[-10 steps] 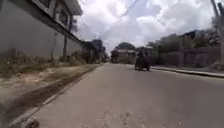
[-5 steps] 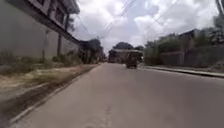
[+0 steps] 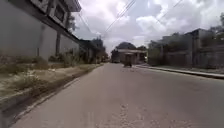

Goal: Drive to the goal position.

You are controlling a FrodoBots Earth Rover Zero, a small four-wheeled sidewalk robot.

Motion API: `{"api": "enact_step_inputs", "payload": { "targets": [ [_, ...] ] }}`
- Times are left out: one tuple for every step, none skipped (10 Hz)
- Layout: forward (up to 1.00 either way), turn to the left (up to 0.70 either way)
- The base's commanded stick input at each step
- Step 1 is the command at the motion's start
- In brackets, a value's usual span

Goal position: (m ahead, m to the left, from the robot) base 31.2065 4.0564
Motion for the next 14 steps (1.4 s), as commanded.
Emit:
{"api": "enact_step_inputs", "payload": {
  "targets": [
    [0.92,0.0],
    [0.92,0.0],
    [0.93,0.0],
    [0.95,0.0],
    [0.95,-0.04],
    [0.92,-0.22],
    [0.95,-0.25],
    [0.95,-0.36],
    [0.95,-0.16],
    [0.93,0.0],
    [0.92,0.0],
    [0.92,0.0],
    [0.92,0.0],
    [0.92,0.0]
  ]
}}
